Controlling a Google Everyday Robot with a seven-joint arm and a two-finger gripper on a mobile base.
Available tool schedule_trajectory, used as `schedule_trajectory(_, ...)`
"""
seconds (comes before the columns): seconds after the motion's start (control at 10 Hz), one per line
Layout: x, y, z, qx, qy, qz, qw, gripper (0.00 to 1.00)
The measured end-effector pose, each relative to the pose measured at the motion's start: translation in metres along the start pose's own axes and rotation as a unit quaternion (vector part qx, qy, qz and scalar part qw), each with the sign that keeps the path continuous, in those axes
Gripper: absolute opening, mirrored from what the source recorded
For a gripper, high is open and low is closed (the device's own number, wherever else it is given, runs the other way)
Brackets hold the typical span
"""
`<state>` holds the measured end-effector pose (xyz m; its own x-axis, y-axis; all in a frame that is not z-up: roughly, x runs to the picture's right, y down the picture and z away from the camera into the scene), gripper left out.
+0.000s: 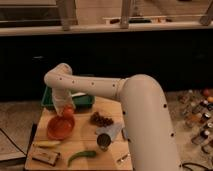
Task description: Place apple in red bowl
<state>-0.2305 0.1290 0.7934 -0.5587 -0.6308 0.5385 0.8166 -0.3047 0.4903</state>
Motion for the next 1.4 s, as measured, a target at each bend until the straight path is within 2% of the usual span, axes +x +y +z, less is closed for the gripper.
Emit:
schedule_trajectory(0.5,-0.013,-0.029,0.005,0.008,-0.006,0.024,0.9997,0.00)
schedule_trajectory(1.0,-0.026,-0.048,0.009,0.019,-0.011,0.030,0.9993,0.01)
schedule_trajectory(1.1,-0.027,-0.050,0.010,0.021,-0.013,0.032,0.9992,0.07)
schedule_trajectory(1.4,-0.028,-0.054,0.012,0.018,-0.022,0.029,0.9992,0.35)
